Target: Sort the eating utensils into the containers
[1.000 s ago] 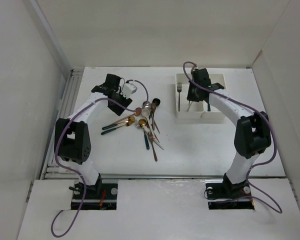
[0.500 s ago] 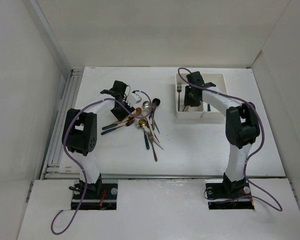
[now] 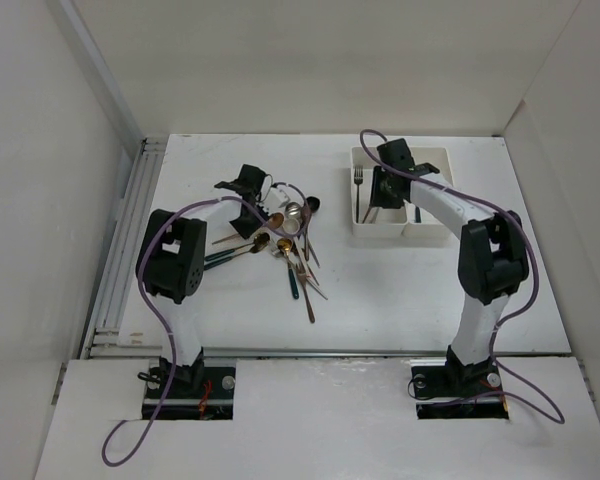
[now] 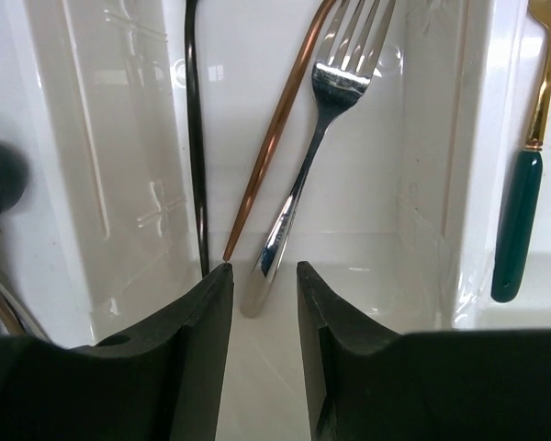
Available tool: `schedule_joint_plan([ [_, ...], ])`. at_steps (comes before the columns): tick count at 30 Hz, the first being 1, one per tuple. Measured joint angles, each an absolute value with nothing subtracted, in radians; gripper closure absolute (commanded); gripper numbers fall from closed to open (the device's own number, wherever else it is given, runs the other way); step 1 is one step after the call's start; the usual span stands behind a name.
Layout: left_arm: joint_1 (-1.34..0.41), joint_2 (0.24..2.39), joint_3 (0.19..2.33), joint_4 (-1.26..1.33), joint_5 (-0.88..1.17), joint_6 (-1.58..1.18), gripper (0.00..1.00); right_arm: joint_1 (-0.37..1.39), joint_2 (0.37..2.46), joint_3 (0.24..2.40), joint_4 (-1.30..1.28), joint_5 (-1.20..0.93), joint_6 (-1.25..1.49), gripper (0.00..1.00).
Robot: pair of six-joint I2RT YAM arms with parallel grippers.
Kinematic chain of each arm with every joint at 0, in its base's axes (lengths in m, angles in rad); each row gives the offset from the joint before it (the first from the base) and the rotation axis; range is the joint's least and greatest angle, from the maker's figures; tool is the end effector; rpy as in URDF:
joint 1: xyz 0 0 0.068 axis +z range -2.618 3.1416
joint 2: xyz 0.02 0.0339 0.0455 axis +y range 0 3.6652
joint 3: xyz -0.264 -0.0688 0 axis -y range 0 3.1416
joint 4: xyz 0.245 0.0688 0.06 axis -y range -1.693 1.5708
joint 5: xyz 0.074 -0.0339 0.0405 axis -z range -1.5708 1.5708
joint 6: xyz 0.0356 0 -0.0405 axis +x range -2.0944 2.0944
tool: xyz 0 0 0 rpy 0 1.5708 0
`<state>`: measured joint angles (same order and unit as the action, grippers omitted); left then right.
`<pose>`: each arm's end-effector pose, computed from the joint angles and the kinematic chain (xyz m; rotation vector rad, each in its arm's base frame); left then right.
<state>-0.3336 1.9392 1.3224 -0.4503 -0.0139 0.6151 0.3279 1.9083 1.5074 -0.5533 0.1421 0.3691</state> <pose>0.3805 -0.1313 0.1710 1.2028 2.3529 0.1136 0.3988 0.1304 0.2331 0.1087 2.5118 0.1052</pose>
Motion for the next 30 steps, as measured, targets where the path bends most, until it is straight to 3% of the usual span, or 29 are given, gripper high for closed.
schedule_joint_plan([
  [1,-0.339,1.945,1.327,-0.448,-0.020,0.610,0.96,0.328,1.905,1.507,-0.553,0.141,0.369,0.60],
  [3,-0.347,1.955,1.333,-0.437,-0.039,0.611,1.00,0.329,1.900,1.505,-0.553,0.141,0.369,0.60],
  [12,-0.297,1.979,1.406,-0.494,0.027,0.530,1.00,0.349,1.852,1.504,-0.553,0.140,0.366,0.60],
  [16,-0.231,1.979,1.522,-0.579,0.121,0.451,1.00,0.393,1.795,1.483,-0.525,0.126,0.345,0.48],
  [21,-0.208,1.905,1.669,-0.568,0.262,0.293,1.00,0.461,1.652,1.384,-0.369,-0.020,0.346,0.22],
  [25,-0.213,1.768,1.695,-0.494,0.399,0.109,1.00,0.531,1.592,1.372,-0.229,-0.126,0.372,0.17],
  [30,-0.216,1.664,1.695,-0.407,0.529,-0.098,1.00,0.625,1.674,1.487,-0.129,-0.227,0.412,0.17],
])
